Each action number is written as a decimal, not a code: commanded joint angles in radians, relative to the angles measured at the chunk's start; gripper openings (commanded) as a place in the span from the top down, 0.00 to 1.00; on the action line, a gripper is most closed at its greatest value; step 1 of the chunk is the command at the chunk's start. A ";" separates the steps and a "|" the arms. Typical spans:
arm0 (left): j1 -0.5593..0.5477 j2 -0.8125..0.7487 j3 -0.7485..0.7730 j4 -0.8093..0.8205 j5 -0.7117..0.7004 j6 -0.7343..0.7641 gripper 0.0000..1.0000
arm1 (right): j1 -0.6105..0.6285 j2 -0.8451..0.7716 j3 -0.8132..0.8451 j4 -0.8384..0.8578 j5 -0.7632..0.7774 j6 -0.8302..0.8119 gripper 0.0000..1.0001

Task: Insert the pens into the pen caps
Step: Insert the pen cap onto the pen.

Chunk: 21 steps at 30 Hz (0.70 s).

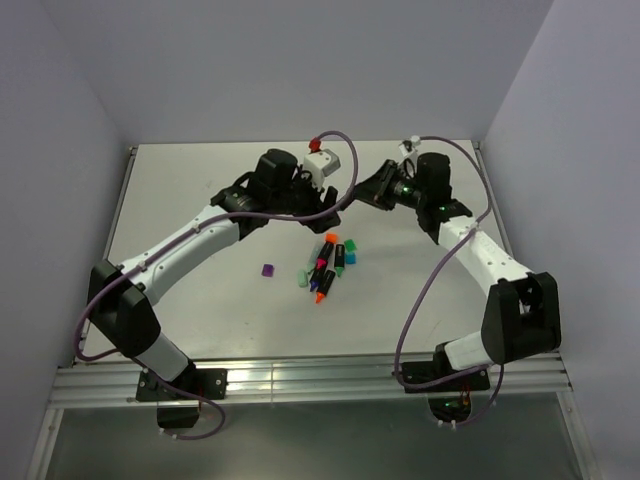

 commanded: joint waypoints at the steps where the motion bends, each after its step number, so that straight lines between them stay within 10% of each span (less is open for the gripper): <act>1: -0.007 0.004 0.040 0.020 -0.016 -0.100 0.32 | -0.090 -0.025 0.026 -0.040 0.092 -0.053 1.00; 9: -0.077 0.093 0.031 -0.022 -0.232 -0.371 0.33 | -0.275 -0.091 0.047 -0.167 0.404 -0.196 1.00; 21: -0.278 0.387 0.259 -0.228 -0.560 -0.638 0.43 | -0.403 -0.091 0.059 -0.189 0.352 -0.167 1.00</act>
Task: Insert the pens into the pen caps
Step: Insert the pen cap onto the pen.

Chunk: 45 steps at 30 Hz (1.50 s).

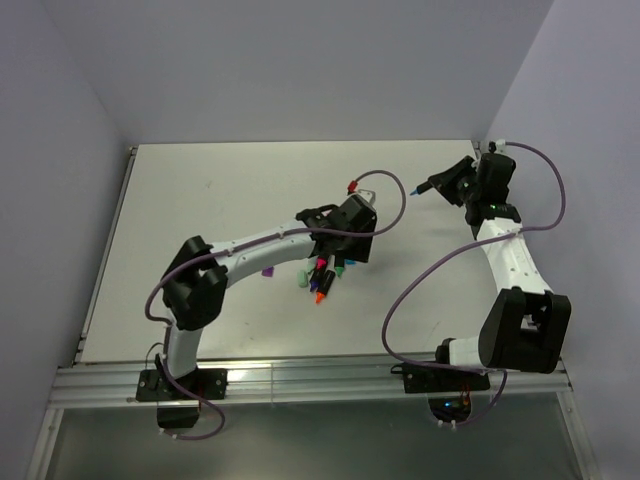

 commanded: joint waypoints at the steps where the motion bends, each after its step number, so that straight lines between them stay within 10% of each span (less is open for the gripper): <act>1: -0.024 0.069 0.108 -0.066 -0.078 -0.093 0.44 | -0.011 -0.025 0.042 -0.002 -0.012 0.003 1.00; 45: 0.042 0.399 0.251 -0.138 -0.044 -0.140 0.55 | -0.028 -0.014 0.027 0.015 -0.141 0.046 1.00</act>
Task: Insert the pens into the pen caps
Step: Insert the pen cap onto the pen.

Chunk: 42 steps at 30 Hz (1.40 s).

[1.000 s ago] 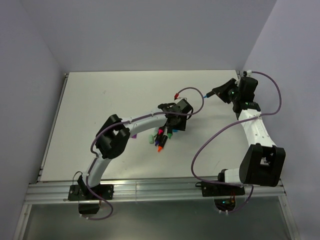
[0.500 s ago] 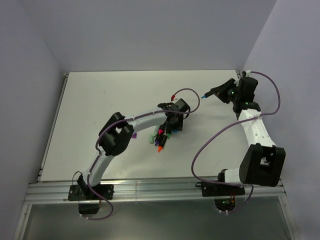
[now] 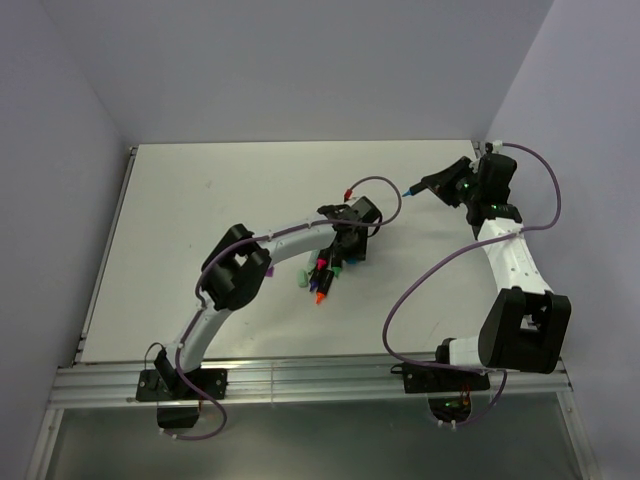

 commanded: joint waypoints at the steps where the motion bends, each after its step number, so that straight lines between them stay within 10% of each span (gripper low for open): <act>1: 0.000 0.061 0.026 -0.021 -0.033 0.010 0.55 | -0.008 -0.012 0.027 0.026 -0.015 0.001 1.00; 8: 0.006 0.058 -0.012 -0.006 -0.015 0.059 0.62 | -0.015 -0.017 0.027 0.023 -0.029 -0.002 1.00; 14: 0.009 0.031 -0.035 0.025 -0.032 0.206 1.00 | -0.019 -0.012 0.041 0.017 -0.076 -0.003 1.00; 25: 0.000 -0.592 -0.503 0.407 0.078 0.628 1.00 | -0.031 -0.023 0.062 0.049 -0.251 -0.019 1.00; 42: 0.068 -1.045 -0.698 0.274 0.388 1.021 1.00 | 0.177 -0.123 0.079 0.215 -0.533 0.128 1.00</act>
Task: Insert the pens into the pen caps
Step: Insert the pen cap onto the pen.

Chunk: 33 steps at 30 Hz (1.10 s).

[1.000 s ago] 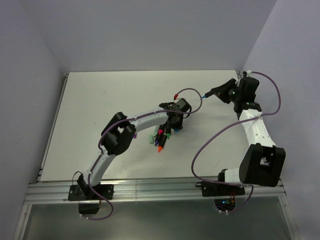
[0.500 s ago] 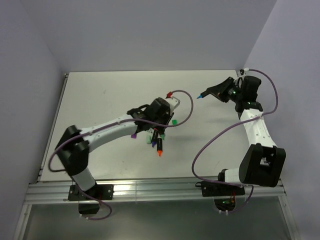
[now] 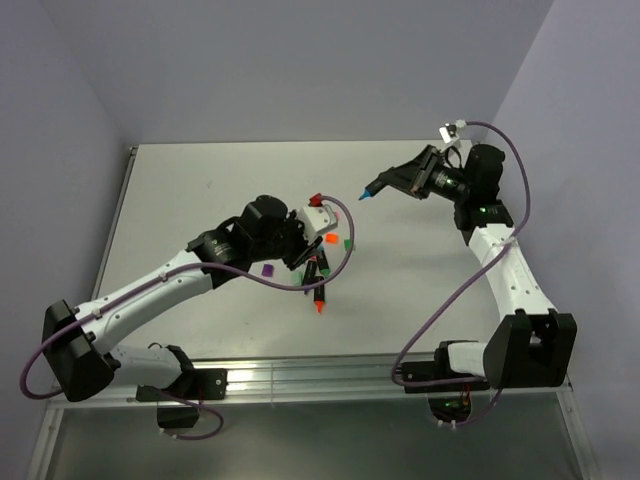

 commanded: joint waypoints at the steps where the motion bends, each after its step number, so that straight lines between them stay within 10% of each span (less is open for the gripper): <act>1: 0.062 -0.056 0.009 -0.027 0.124 0.090 1.00 | 0.096 -0.049 0.055 0.064 -0.069 0.021 1.00; 9: 0.203 -0.111 0.021 -0.057 0.448 0.142 1.00 | 0.214 -0.012 0.090 0.093 -0.107 0.037 1.00; 33: 0.226 -0.056 0.049 0.120 0.378 -0.169 1.00 | 0.348 0.016 0.132 0.033 0.026 -0.057 1.00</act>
